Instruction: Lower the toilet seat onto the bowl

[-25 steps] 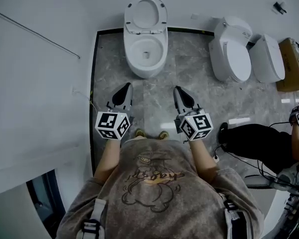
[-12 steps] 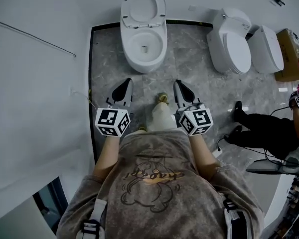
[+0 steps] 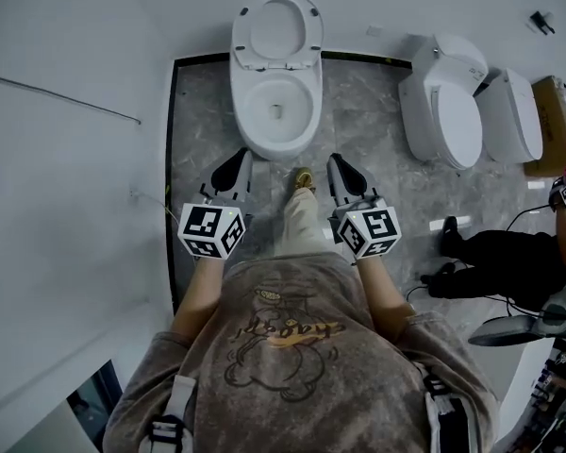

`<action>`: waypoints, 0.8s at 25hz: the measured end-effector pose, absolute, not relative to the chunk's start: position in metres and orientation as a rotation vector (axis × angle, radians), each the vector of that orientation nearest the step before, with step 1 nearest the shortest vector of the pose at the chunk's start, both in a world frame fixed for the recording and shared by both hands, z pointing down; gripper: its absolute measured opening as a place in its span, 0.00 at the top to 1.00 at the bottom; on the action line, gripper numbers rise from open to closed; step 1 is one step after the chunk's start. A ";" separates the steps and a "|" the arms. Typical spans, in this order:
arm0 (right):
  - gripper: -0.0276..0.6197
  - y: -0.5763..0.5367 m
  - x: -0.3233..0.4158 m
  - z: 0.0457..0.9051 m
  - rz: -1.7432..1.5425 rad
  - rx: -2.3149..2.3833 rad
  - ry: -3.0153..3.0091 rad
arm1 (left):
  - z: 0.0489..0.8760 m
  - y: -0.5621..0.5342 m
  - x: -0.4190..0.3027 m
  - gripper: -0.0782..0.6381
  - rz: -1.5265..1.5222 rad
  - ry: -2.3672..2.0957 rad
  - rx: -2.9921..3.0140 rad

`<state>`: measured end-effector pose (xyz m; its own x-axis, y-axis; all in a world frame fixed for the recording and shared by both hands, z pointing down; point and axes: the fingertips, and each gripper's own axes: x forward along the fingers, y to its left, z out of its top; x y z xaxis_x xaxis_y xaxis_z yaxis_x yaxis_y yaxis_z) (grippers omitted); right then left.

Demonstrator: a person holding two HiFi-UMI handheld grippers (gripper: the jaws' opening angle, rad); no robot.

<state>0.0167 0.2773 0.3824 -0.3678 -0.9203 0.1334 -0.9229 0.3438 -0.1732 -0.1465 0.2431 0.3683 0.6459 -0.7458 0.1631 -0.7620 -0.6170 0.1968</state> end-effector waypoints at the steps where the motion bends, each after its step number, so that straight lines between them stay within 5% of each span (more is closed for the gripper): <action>1: 0.92 0.261 0.021 0.383 0.347 1.755 -2.569 | 0.368 0.228 -0.142 0.88 0.095 -1.225 2.617; 20: 0.92 -0.038 0.098 0.367 0.389 1.530 -2.702 | 0.331 -0.057 -0.046 0.88 0.018 -1.369 2.544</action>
<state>0.0985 -0.0382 0.3665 -0.5219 -0.8427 0.1323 -0.8458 0.4910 -0.2088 -0.0459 -0.0574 0.3314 0.5580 -0.8198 0.1289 -0.8228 -0.5263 0.2145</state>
